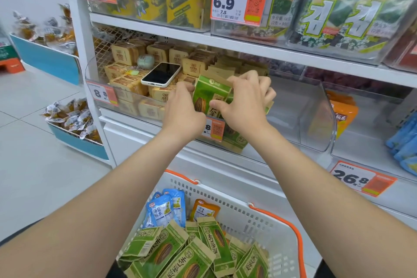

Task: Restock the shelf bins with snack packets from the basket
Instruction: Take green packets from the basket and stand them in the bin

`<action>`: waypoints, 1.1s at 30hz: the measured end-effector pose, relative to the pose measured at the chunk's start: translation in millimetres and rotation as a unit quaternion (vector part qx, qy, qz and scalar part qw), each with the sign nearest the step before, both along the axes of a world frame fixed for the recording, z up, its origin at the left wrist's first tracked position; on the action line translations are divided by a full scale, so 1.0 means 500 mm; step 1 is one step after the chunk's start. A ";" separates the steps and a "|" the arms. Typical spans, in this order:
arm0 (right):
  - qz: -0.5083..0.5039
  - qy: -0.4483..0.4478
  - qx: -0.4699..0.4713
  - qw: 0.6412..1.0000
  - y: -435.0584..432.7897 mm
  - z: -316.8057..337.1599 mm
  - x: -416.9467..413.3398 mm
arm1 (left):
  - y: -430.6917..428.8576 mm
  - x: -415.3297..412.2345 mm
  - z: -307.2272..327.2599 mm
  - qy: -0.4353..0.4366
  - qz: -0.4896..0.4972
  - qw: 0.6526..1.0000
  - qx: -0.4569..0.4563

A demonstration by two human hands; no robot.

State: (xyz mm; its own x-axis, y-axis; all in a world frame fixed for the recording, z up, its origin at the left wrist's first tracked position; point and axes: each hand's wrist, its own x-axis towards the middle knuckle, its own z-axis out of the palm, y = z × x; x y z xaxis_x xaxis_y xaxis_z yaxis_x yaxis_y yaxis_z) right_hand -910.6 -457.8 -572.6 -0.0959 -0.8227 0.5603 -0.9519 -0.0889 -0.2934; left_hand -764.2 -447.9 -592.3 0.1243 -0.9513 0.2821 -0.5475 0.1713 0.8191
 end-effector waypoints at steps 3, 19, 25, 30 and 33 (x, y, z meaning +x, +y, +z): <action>-0.013 0.060 0.014 0.998 0.005 -0.015 0.012 | 0.013 -0.011 0.008 -0.044 -0.026 0.993 -0.108; 0.006 -0.317 0.256 0.913 0.058 0.021 -0.050 | -0.017 -0.064 0.000 -0.356 0.071 0.923 -0.131; 0.042 -0.225 0.269 0.936 0.053 0.016 -0.065 | -0.035 -0.069 0.003 -0.342 0.049 0.935 -0.077; 0.001 -0.234 0.273 0.933 0.029 0.003 -0.104 | -0.034 -0.074 -0.016 -0.268 0.013 0.960 -0.081; 0.022 -0.125 0.320 0.939 0.027 -0.013 -0.085 | -0.028 -0.077 -0.015 -0.217 0.015 0.974 -0.060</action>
